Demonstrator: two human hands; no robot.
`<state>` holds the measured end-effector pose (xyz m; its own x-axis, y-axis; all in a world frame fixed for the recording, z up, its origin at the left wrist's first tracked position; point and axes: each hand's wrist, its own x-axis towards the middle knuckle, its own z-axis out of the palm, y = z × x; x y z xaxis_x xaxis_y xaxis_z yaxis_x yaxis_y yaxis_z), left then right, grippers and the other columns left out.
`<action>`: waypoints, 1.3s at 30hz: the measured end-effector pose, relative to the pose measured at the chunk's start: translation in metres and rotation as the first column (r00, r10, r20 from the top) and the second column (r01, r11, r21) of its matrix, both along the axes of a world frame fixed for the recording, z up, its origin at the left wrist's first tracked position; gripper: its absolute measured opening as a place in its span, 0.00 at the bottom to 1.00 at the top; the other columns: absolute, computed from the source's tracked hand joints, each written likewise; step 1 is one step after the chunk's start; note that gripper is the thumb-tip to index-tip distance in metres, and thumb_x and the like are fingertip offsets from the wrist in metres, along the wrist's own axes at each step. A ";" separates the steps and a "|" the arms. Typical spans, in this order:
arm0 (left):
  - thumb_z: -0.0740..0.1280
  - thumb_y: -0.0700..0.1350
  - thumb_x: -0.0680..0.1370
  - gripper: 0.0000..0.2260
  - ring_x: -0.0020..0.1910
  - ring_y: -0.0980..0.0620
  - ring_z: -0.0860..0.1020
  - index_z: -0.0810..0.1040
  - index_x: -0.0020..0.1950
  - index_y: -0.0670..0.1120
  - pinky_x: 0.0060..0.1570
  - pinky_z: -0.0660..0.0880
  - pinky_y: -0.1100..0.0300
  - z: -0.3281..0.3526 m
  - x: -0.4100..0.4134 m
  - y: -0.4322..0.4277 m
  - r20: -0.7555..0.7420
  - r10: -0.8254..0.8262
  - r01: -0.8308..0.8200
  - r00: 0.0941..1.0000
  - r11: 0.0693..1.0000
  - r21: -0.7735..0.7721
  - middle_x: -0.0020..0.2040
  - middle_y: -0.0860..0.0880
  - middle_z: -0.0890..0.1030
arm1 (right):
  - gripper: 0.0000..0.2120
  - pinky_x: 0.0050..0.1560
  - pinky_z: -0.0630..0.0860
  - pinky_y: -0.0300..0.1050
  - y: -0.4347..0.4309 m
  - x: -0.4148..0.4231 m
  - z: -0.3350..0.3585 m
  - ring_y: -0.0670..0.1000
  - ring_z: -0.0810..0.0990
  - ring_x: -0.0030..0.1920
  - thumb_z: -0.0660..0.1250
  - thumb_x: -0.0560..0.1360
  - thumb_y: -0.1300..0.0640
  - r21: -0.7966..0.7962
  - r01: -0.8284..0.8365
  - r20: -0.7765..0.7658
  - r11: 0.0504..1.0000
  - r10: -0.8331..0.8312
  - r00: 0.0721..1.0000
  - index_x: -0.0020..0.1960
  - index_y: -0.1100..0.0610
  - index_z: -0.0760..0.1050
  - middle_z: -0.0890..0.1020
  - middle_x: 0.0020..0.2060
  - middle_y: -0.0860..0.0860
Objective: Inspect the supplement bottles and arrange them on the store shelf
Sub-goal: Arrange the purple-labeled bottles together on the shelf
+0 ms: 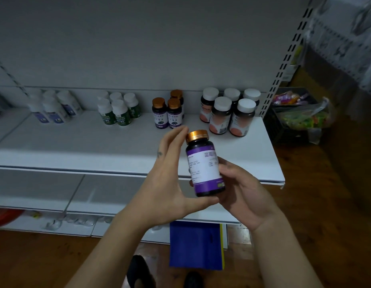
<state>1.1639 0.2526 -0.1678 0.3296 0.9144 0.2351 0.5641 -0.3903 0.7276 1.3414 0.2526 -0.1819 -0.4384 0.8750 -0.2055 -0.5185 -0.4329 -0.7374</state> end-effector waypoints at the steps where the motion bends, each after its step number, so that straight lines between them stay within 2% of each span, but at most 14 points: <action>1: 0.75 0.65 0.62 0.55 0.74 0.61 0.58 0.48 0.80 0.52 0.70 0.58 0.72 0.000 0.001 -0.001 -0.006 -0.018 0.018 1.000 1.000 0.008 0.76 0.56 0.54 | 0.17 0.49 0.82 0.47 0.001 0.001 -0.001 0.57 0.82 0.52 0.70 0.70 0.58 0.019 0.016 0.018 1.000 -0.016 1.000 0.58 0.58 0.82 0.83 0.53 0.60; 3: 0.74 0.63 0.64 0.54 0.74 0.60 0.60 0.47 0.80 0.52 0.69 0.59 0.72 0.000 0.004 -0.002 -0.021 -0.044 0.044 0.999 0.999 0.020 0.76 0.55 0.57 | 0.21 0.48 0.81 0.45 0.001 0.003 -0.002 0.54 0.83 0.52 0.79 0.65 0.57 0.073 -0.001 0.024 0.997 -0.001 1.000 0.57 0.56 0.83 0.84 0.52 0.58; 6: 0.73 0.63 0.64 0.53 0.71 0.63 0.63 0.47 0.80 0.52 0.66 0.62 0.74 0.001 0.009 -0.003 -0.041 -0.046 0.048 0.998 0.998 0.030 0.75 0.58 0.57 | 0.26 0.49 0.80 0.44 0.002 0.005 -0.003 0.52 0.83 0.51 0.83 0.58 0.51 0.111 -0.034 0.024 0.993 0.032 0.999 0.55 0.54 0.84 0.84 0.51 0.57; 9: 0.76 0.60 0.64 0.54 0.68 0.61 0.66 0.46 0.80 0.52 0.64 0.69 0.67 0.002 0.011 -0.003 -0.045 -0.059 0.061 0.997 0.997 0.040 0.74 0.59 0.57 | 0.27 0.51 0.80 0.44 0.002 0.006 -0.003 0.54 0.83 0.53 0.83 0.59 0.51 0.124 -0.065 0.044 0.990 0.060 0.997 0.56 0.54 0.84 0.84 0.53 0.58; 13: 0.76 0.61 0.63 0.53 0.68 0.59 0.67 0.50 0.80 0.52 0.64 0.72 0.60 0.002 0.008 -0.002 -0.042 -0.047 0.050 0.998 0.997 0.062 0.73 0.57 0.61 | 0.24 0.51 0.80 0.43 0.000 0.006 -0.002 0.52 0.83 0.53 0.81 0.61 0.52 0.116 -0.085 0.022 0.990 0.083 0.996 0.56 0.54 0.84 0.84 0.53 0.56; 16: 0.76 0.61 0.63 0.52 0.70 0.57 0.67 0.52 0.80 0.51 0.65 0.72 0.54 -0.001 0.006 -0.002 -0.029 -0.030 0.032 0.999 0.996 0.082 0.74 0.55 0.62 | 0.19 0.52 0.80 0.43 0.000 0.006 0.000 0.51 0.82 0.54 0.76 0.67 0.59 0.142 -0.101 0.032 0.985 0.097 0.995 0.58 0.54 0.83 0.84 0.54 0.56; 18: 0.77 0.60 0.63 0.53 0.72 0.55 0.66 0.51 0.80 0.50 0.66 0.71 0.51 -0.001 0.006 -0.003 0.019 -0.018 0.017 1.000 0.997 0.080 0.75 0.53 0.63 | 0.20 0.52 0.80 0.45 0.002 0.007 0.001 0.52 0.82 0.55 0.73 0.70 0.66 0.148 -0.083 0.050 0.986 0.077 0.996 0.61 0.56 0.80 0.83 0.55 0.56; 21: 0.77 0.60 0.63 0.53 0.72 0.55 0.67 0.51 0.80 0.50 0.68 0.69 0.53 0.000 0.007 -0.005 0.112 -0.017 0.011 0.994 0.999 0.051 0.75 0.54 0.64 | 0.35 0.55 0.80 0.51 0.007 0.007 0.001 0.56 0.81 0.56 0.79 0.63 0.60 0.140 -0.037 -0.013 0.989 0.039 0.999 0.67 0.59 0.72 0.80 0.58 0.60; 23: 0.77 0.61 0.63 0.53 0.71 0.58 0.67 0.51 0.80 0.52 0.69 0.68 0.56 0.001 0.007 -0.006 0.152 -0.031 0.028 0.988 0.999 0.023 0.74 0.57 0.66 | 0.40 0.55 0.79 0.55 0.008 0.006 -0.001 0.59 0.80 0.56 0.81 0.61 0.56 0.120 -0.027 -0.059 0.992 0.034 0.998 0.69 0.61 0.70 0.79 0.60 0.63; 27: 0.75 0.62 0.65 0.50 0.70 0.60 0.68 0.50 0.80 0.56 0.68 0.68 0.61 0.000 0.006 -0.010 0.189 -0.069 0.074 0.980 0.997 -0.020 0.71 0.62 0.69 | 0.37 0.56 0.79 0.58 0.005 0.002 -0.004 0.61 0.80 0.57 0.79 0.63 0.58 0.117 -0.032 -0.131 0.993 0.048 0.990 0.69 0.61 0.70 0.78 0.60 0.65; 30: 0.74 0.62 0.67 0.49 0.70 0.59 0.69 0.50 0.80 0.57 0.67 0.68 0.63 -0.001 0.003 -0.010 0.183 -0.076 0.078 0.980 0.997 -0.004 0.71 0.63 0.69 | 0.38 0.58 0.78 0.59 0.006 0.001 -0.003 0.62 0.79 0.58 0.79 0.64 0.59 0.122 -0.032 -0.113 0.992 0.045 0.993 0.71 0.61 0.68 0.76 0.62 0.67; 32: 0.75 0.62 0.65 0.48 0.68 0.57 0.70 0.52 0.79 0.60 0.67 0.69 0.62 -0.003 0.000 -0.008 0.186 -0.046 0.046 0.982 0.999 0.004 0.68 0.61 0.69 | 0.38 0.59 0.77 0.59 0.009 0.001 -0.002 0.62 0.78 0.59 0.79 0.64 0.59 0.140 -0.026 -0.105 0.990 0.041 0.994 0.71 0.60 0.68 0.75 0.64 0.68; 35: 0.75 0.63 0.64 0.46 0.64 0.55 0.73 0.58 0.77 0.60 0.65 0.72 0.57 -0.007 -0.003 -0.005 0.202 0.016 -0.014 0.979 1.000 -0.014 0.62 0.57 0.70 | 0.36 0.59 0.77 0.58 0.012 0.001 -0.002 0.61 0.79 0.60 0.80 0.64 0.59 0.170 0.016 -0.086 0.985 -0.001 0.996 0.69 0.57 0.71 0.77 0.62 0.64; 39: 0.73 0.62 0.66 0.43 0.61 0.56 0.75 0.58 0.78 0.58 0.61 0.73 0.61 -0.009 -0.003 -0.005 0.237 0.009 0.002 0.971 0.999 -0.044 0.60 0.58 0.75 | 0.36 0.61 0.77 0.59 0.015 0.002 -0.001 0.64 0.78 0.62 0.80 0.64 0.58 0.175 0.050 -0.032 0.983 -0.045 0.998 0.69 0.56 0.71 0.78 0.63 0.64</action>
<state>1.1609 0.2480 -0.1771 0.2659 0.9266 0.2659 0.3749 -0.3535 0.8570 1.3437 0.2676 -0.1829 -0.3990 0.9163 -0.0347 -0.5566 -0.2721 -0.7849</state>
